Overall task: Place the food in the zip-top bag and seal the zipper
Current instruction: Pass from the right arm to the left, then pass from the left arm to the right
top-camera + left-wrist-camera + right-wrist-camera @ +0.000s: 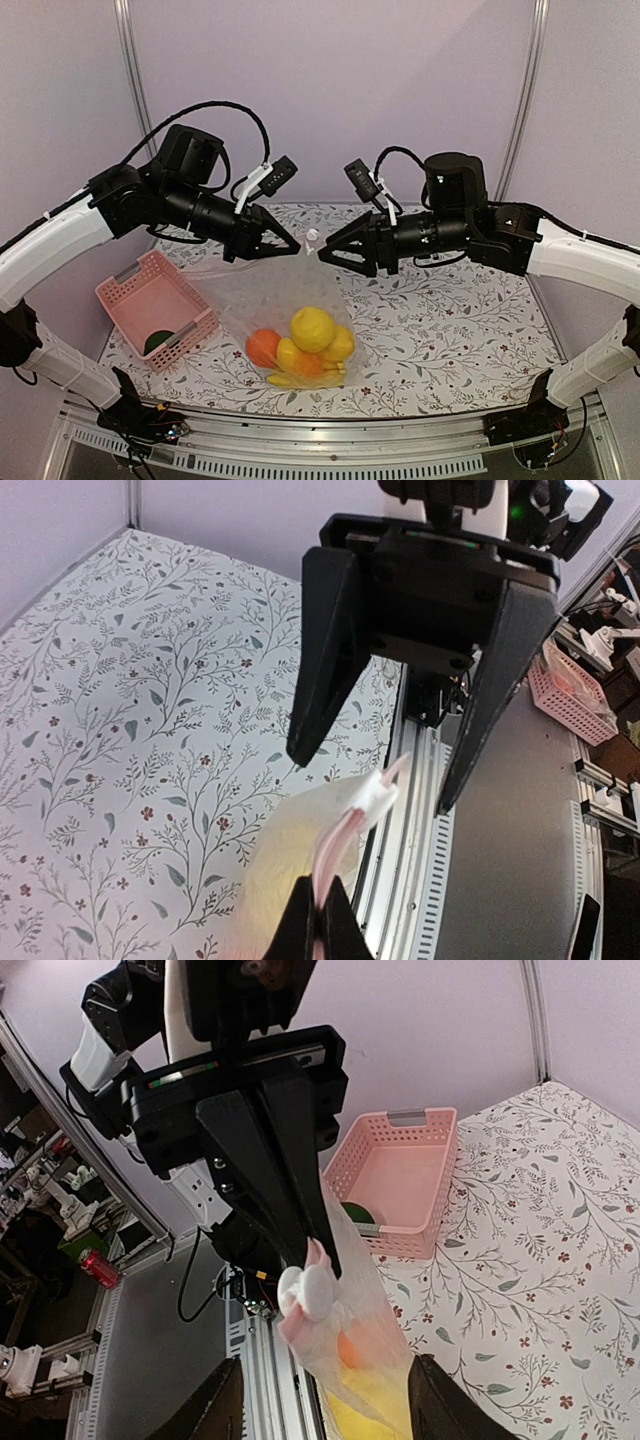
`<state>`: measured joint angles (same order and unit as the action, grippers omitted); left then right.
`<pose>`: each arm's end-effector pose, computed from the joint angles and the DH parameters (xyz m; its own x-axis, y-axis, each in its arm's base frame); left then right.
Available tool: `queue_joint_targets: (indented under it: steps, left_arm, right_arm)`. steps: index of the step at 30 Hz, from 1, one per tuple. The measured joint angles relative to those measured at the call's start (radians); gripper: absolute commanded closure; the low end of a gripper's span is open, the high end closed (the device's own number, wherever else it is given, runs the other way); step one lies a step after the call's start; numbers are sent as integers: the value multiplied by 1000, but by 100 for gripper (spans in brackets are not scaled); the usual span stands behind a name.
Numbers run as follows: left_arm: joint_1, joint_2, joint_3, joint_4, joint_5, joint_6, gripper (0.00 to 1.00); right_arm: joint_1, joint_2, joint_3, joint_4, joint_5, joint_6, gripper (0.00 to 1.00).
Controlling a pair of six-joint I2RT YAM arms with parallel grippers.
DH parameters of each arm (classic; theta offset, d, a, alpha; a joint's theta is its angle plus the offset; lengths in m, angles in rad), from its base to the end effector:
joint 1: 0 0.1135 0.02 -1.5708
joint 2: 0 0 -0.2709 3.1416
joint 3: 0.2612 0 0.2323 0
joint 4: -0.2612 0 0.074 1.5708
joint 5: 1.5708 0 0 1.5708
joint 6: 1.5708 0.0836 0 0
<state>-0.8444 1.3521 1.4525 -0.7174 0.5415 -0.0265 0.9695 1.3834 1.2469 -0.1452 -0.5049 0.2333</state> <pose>0.1652 -0.2509 0.3759 -0.4085 0.4256 -0.8074 0.9093 0.2662 -0.3197 0.1598 0.3044 0.3676 -0.3806 -0.1971 -0.9035 -0.9215 0.1619 0.3529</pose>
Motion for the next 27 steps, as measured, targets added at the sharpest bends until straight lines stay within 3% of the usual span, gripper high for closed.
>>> queue_joint_targets:
  steps: [3,5,10,15,21,23,24,27]
  left_arm:
    - [0,0,0,0,-5,-5,100]
    - [0,0,0,0,-8,-6,100]
    - [0,0,0,0,-11,-8,100]
    - [0,0,0,0,-12,-8,100]
    - [0,0,0,-1,-14,-8,100]
    - [0,0,0,-1,-15,-8,100]
    - [0,0,0,-1,-15,-8,94]
    - [0,0,0,0,-12,-4,41]
  right_arm:
    - [6,18,5,6,7,-3,71]
    - [8,32,6,8,10,-8,75]
    - [11,52,7,9,16,-8,69]
    - [12,57,17,20,13,-4,70]
    - [12,58,19,36,11,5,100]
    - [12,58,20,37,10,9,100]
    - [12,58,20,38,9,6,100]
    - [12,58,20,38,7,8,100]
